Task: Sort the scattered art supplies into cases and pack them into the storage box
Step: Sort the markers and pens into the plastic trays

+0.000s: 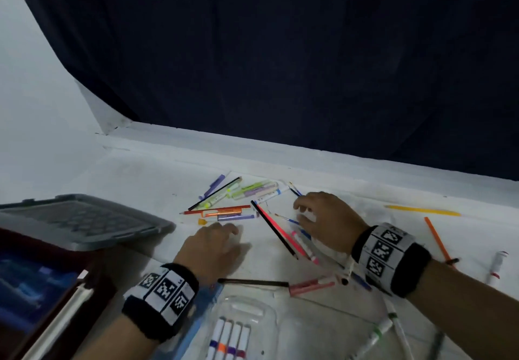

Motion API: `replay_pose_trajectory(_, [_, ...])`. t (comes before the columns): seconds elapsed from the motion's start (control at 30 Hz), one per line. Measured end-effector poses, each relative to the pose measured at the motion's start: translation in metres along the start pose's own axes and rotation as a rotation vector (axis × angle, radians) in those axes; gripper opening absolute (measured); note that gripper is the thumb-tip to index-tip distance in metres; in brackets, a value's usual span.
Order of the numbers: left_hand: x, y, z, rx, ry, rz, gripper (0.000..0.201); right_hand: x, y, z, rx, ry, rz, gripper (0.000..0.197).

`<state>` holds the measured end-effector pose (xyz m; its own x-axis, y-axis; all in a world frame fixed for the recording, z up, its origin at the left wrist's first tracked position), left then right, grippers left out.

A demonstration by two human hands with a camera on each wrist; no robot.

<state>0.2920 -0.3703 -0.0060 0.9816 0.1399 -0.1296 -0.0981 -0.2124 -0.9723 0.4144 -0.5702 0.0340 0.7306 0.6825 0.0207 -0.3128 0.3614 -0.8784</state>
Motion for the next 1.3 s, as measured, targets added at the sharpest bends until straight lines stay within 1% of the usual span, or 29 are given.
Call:
replay_pose_trajectory(0.03, [0.003, 0.006, -0.001, 0.141, 0.022, 0.079, 0.054, 0.015, 0.005, -0.001, -0.006, 0.001, 0.021, 0.029])
replay_pose_trajectory(0.07, [0.004, 0.009, -0.002, 0.229, 0.051, 0.110, 0.050, 0.030, 0.010, -0.002, -0.016, 0.000, 0.047, 0.032])
replay_pose_trajectory(0.1, [0.004, 0.009, -0.003, 0.265, 0.078, 0.098, 0.045, 0.044, 0.016, -0.002, -0.027, -0.001, 0.076, 0.035])
replay_pose_trajectory(0.23, [0.005, 0.006, 0.007, 0.205, 0.168, 0.008, 0.038, 0.090, 0.037, -0.002, -0.089, -0.015, 0.158, 0.037])
replay_pose_trajectory(0.4, [-0.004, 0.015, 0.014, 0.095, 0.195, -0.020, 0.046, 0.118, 0.054, -0.002, -0.124, -0.056, 0.181, 0.034])
replay_pose_trajectory(0.47, [-0.007, 0.018, 0.016, 0.017, 0.194, -0.018, 0.052, 0.124, 0.057, -0.003, -0.148, -0.066, 0.170, 0.038])
replay_pose_trajectory(0.57, [-0.010, 0.022, 0.020, -0.170, 0.195, 0.019, 0.077, 0.127, 0.057, -0.004, -0.191, -0.070, 0.162, 0.044])
replay_pose_trajectory(0.6, [-0.012, 0.020, 0.020, -0.208, 0.194, 0.012, 0.077, 0.126, 0.056, -0.003, -0.218, -0.069, 0.158, 0.042])
replay_pose_trajectory(0.67, [-0.015, 0.015, 0.018, -0.250, 0.197, -0.041, 0.063, 0.127, 0.056, -0.004, -0.272, -0.062, 0.140, 0.035])
replay_pose_trajectory(0.73, [-0.018, 0.012, 0.017, -0.301, 0.185, -0.065, 0.059, 0.127, 0.057, -0.005, -0.307, -0.039, 0.138, 0.028])
replay_pose_trajectory(0.87, [-0.023, 0.012, 0.018, -0.484, 0.159, -0.044, 0.055, 0.123, 0.055, -0.002, -0.310, 0.001, 0.156, 0.030])
replay_pose_trajectory(0.97, [-0.025, 0.011, 0.021, -0.499, 0.153, -0.036, 0.070, 0.118, 0.045, 0.004, -0.295, 0.001, 0.168, 0.024])
replay_pose_trajectory(1.07, [-0.028, 0.002, 0.022, -0.452, 0.130, -0.005, 0.075, 0.106, 0.034, 0.009, -0.273, -0.005, 0.158, 0.029])
replay_pose_trajectory(1.1, [-0.029, -0.001, 0.021, -0.444, 0.129, 0.001, 0.072, 0.101, 0.029, 0.010, -0.258, -0.007, 0.129, 0.028])
replay_pose_trajectory(1.13, [-0.031, -0.002, 0.021, -0.423, 0.124, 0.009, 0.063, 0.096, 0.023, 0.012, -0.246, -0.011, 0.095, 0.027])
replay_pose_trajectory(1.2, [-0.030, -0.004, 0.025, -0.360, 0.105, -0.016, 0.039, 0.085, 0.012, 0.015, -0.217, -0.017, 0.044, 0.025])
replay_pose_trajectory(1.23, [-0.028, -0.005, 0.031, -0.309, 0.079, -0.067, 0.027, 0.078, 0.008, 0.018, -0.204, -0.016, 0.029, 0.024])
replay_pose_trajectory(1.27, [-0.025, -0.009, 0.037, -0.258, 0.033, -0.130, 0.020, 0.070, 0.004, 0.021, -0.195, -0.017, 0.015, 0.024])
replay_pose_trajectory(1.3, [-0.023, -0.015, 0.043, -0.217, -0.016, -0.199, 0.021, 0.062, 0.001, 0.024, -0.186, -0.025, -0.002, 0.023])
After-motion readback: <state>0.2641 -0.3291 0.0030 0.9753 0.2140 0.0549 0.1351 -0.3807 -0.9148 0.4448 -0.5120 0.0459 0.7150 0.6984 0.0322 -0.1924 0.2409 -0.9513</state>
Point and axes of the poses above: each hand's wrist, its own x-axis towards the middle knuckle, its own y-axis out of the palm, z = x × y, the point moved 6 cm from there along x, towards the middle knuckle, and after that the axes turned 7 degrees about x, right-handed, at the moved point
